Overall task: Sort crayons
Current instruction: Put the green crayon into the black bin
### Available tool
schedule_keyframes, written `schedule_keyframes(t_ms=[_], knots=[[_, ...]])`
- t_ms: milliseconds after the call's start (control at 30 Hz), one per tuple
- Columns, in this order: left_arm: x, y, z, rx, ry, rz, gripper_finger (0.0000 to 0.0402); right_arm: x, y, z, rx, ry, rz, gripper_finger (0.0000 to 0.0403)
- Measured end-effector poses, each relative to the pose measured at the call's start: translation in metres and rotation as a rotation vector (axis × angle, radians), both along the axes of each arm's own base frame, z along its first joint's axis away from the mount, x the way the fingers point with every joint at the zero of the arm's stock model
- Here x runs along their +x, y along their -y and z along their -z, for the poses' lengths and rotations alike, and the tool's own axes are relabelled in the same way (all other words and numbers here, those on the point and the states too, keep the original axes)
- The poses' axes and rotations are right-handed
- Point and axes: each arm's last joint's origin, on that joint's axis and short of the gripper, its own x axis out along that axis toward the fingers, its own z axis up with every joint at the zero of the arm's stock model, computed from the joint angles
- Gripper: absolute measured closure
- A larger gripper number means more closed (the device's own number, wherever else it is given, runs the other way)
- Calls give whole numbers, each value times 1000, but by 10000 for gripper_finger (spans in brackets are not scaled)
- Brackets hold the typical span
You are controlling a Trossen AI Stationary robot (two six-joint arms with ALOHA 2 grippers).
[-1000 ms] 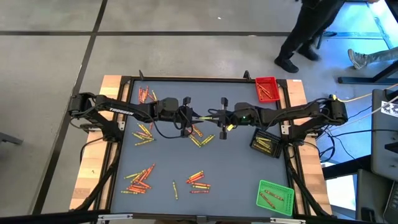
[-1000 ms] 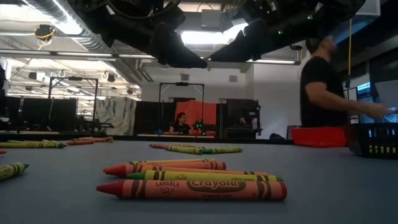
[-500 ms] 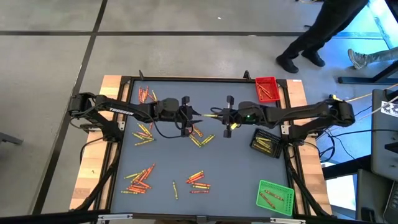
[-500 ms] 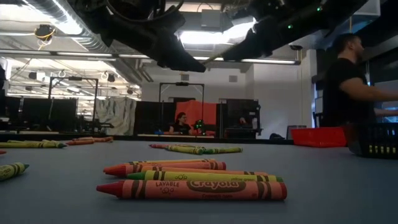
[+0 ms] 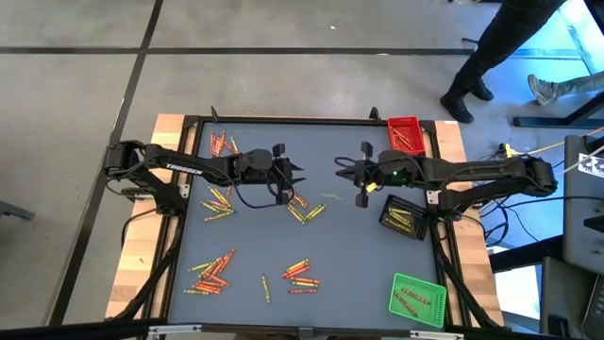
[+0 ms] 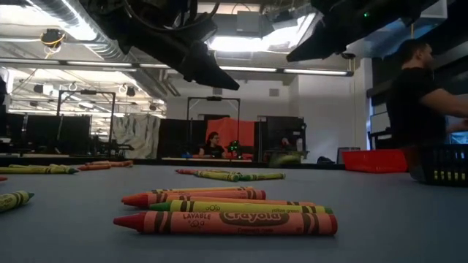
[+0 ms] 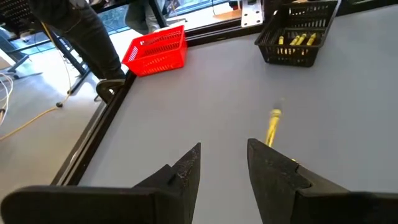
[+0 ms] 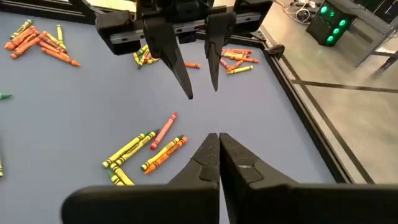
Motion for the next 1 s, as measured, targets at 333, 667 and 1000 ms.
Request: schedule_keyframes(t_ms=[333, 667, 1000], knots=[[-1, 0, 2, -11, -26, 8, 286, 13, 1, 34, 131, -176, 69, 345], [-1, 2, 2, -36, -20, 54, 286, 11, -1, 80, 351, -507, 157, 222], [-1, 2, 3, -38, -24, 54, 286, 26, -2, 116, 413, -620, 155, 256]])
